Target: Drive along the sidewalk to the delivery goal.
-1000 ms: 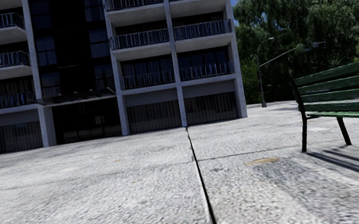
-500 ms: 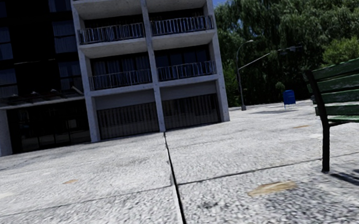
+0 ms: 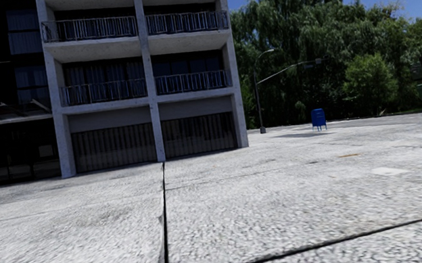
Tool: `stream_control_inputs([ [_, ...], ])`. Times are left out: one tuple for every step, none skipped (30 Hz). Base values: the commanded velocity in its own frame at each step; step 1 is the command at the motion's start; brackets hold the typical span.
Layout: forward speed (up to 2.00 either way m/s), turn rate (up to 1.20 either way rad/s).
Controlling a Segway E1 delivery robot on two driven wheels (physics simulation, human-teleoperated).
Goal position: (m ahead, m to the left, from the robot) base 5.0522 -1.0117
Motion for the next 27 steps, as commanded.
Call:
stream_control_inputs([
  [2.00, -0.36],
  [2.00, -0.38],
  [2.00, -0.39],
  [2.00, -0.39],
  [2.00, -0.43],
  [2.00, -0.47],
  [2.00, -0.49],
  [2.00, -0.49],
  [2.00, -0.49],
  [1.99, -0.49],
  [1.92, -0.49],
  [1.92, -0.49],
  [1.88, -0.49],
  [1.85, -0.49],
  [1.83, -0.49],
  [1.83, -0.49],
  [1.82, -0.49],
  [1.79, -0.49],
  [1.77, -0.49],
  [1.77, -0.49],
  [1.77, -0.46],
  [1.77, -0.45],
  [1.77, -0.45],
  [1.77, -0.43],
  [1.77, -0.37],
  [1.77, -0.28],
  [1.77, -0.28],
])
